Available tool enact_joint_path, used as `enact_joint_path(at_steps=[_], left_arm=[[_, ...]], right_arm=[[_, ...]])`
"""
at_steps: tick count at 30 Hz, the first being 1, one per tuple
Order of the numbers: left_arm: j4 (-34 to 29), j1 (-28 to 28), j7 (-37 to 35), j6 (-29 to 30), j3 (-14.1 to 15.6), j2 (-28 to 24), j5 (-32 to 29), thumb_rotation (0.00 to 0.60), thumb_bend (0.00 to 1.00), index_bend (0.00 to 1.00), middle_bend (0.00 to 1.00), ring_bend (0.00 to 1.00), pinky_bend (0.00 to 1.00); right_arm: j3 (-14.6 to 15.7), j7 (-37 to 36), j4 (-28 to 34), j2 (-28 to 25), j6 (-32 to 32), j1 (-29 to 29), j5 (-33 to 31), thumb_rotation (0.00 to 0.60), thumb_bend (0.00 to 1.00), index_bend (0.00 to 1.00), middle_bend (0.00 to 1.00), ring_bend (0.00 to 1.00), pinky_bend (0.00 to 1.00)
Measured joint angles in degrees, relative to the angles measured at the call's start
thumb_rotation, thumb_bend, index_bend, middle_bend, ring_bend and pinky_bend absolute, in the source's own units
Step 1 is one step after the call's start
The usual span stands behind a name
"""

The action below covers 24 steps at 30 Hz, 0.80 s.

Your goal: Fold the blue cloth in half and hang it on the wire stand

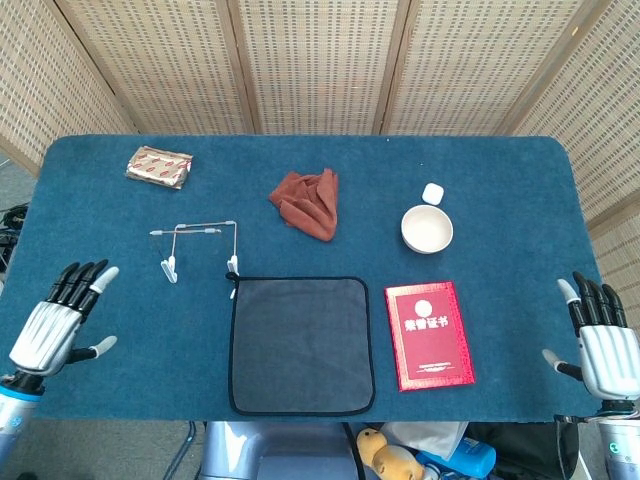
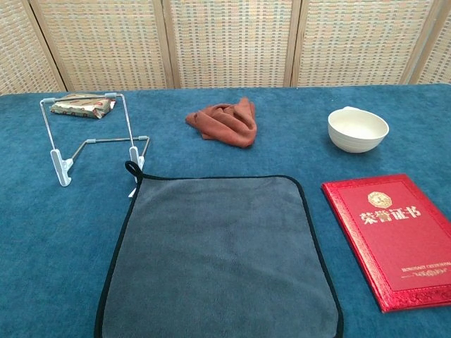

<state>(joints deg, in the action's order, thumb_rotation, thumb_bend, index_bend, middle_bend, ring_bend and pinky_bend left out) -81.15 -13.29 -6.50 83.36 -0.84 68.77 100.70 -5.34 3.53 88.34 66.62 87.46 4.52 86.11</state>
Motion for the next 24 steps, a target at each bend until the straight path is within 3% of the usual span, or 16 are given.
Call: enact_joint_path(at_steps=[9, 17, 24], left_arm=[[19.0, -11.8, 0.8, -0.8, 2.7, 10.3, 16.9, 0.6, 0.25, 0.07, 0.0, 0.0, 0.0], [33.8, -18.4, -3.3, -1.3, 5.5, 19.6, 20.1, 0.6, 0.27, 0.09, 0.0, 0.0, 0.0], [43.3, -21.4, -5.2, -1.4, 8.2, 24.8, 21.0, 0.6, 0.28, 0.19, 0.0, 0.0, 0.0]], right_arm=[[-1.0, 1.1, 1.3, -0.6, -1.4, 0.3, -2.7, 0.6, 0.0, 0.0, 0.0, 0.0, 0.0], [-1.1, 1.9, 1.8, -0.9, -2.2, 0.4, -3.6, 0.6, 0.0, 0.0, 0.0, 0.0, 0.0], [-1.4, 1.2, 1.3, -0.9, -2.7, 0.6, -4.4, 0.6, 0.0, 0.0, 0.0, 0.0, 0.0]])
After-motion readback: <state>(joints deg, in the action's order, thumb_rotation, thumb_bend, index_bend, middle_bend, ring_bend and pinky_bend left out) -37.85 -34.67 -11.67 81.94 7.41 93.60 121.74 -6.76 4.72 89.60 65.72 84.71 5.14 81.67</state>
